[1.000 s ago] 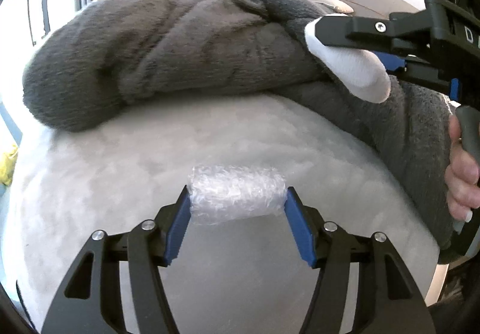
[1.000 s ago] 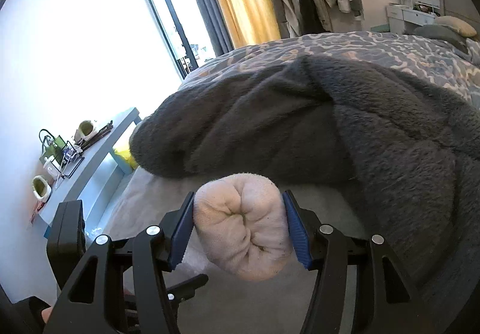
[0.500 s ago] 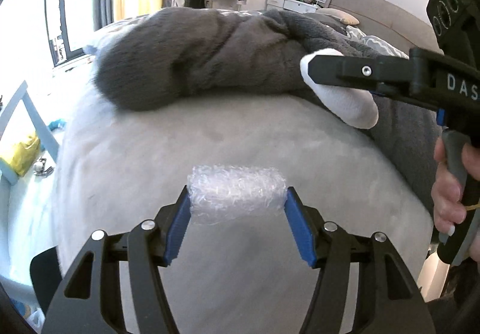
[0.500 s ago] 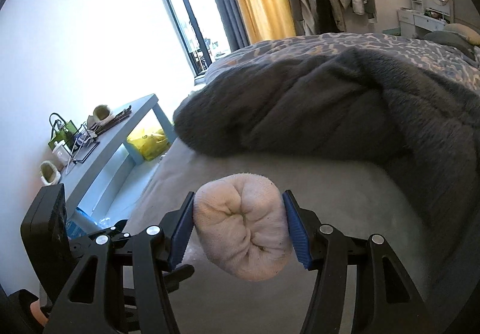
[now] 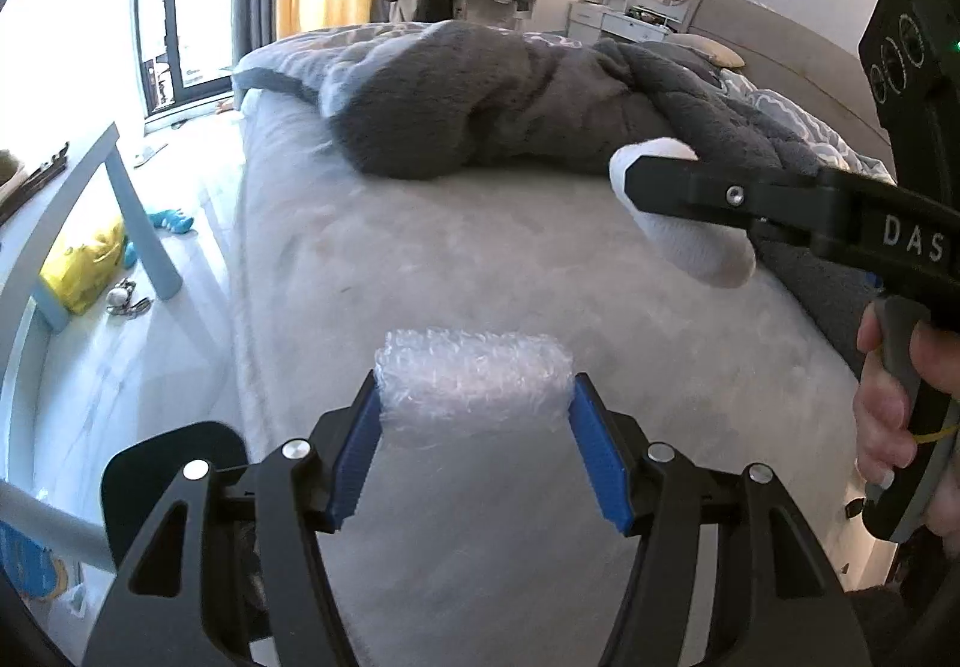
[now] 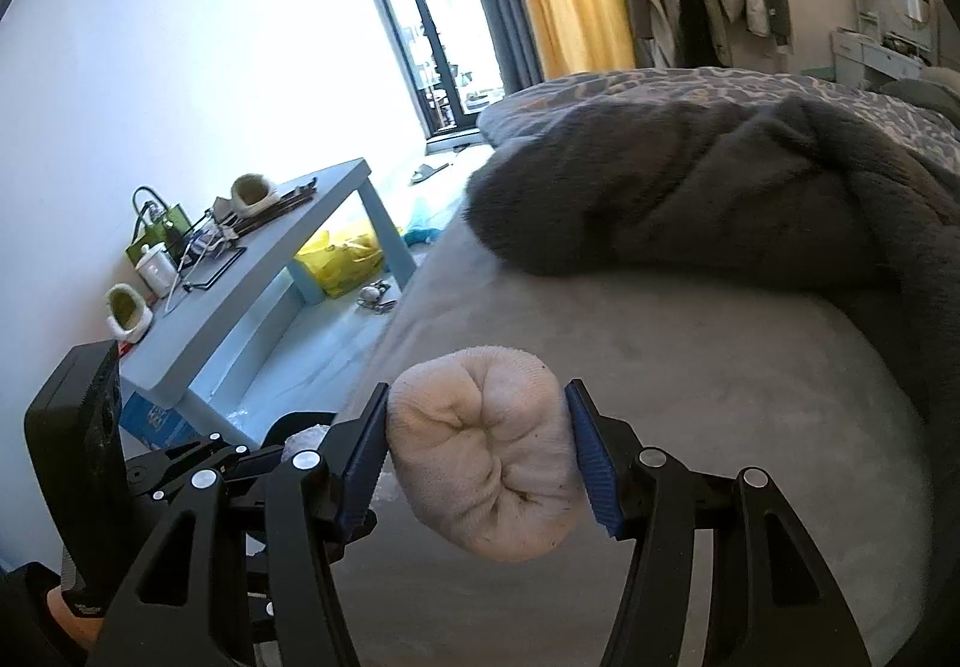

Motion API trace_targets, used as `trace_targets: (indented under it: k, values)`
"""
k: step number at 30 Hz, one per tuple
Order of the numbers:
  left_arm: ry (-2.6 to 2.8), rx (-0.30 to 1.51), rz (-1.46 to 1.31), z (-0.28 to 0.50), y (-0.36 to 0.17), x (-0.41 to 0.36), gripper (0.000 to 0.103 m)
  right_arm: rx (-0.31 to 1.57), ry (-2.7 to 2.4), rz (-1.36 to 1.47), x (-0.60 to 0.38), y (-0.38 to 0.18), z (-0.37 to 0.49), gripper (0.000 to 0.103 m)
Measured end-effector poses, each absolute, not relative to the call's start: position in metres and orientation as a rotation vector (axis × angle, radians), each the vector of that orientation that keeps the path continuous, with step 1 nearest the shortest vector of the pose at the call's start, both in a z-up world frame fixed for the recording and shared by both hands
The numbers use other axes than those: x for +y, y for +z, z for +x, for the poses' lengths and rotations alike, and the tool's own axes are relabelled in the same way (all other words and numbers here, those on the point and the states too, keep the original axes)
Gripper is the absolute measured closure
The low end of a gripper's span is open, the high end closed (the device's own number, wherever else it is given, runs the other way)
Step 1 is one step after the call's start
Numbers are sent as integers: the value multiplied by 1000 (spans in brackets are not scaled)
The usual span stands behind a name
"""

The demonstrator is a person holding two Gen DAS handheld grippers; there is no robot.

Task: Collect trash
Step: 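Carry the bubble-wrap piece and rolled sock over the teal bin, then open the left gripper to drop the bubble wrap into the bin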

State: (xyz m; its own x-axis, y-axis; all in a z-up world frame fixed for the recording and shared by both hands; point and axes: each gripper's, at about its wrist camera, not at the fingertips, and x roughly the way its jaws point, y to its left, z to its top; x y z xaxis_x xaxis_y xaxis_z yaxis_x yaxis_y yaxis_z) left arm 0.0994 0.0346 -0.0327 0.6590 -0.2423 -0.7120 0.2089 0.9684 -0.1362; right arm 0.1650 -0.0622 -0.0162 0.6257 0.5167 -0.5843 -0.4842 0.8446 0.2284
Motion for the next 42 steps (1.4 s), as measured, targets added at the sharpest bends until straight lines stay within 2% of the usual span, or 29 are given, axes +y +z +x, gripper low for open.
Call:
trace_targets:
  k: [17, 42]
  values:
    - [-121, 803, -93, 72, -38, 129, 39, 692, 671, -9, 22, -18, 153, 45]
    - [38, 956, -248, 53, -109, 262, 39, 738, 826, -100, 153, -39, 140, 45]
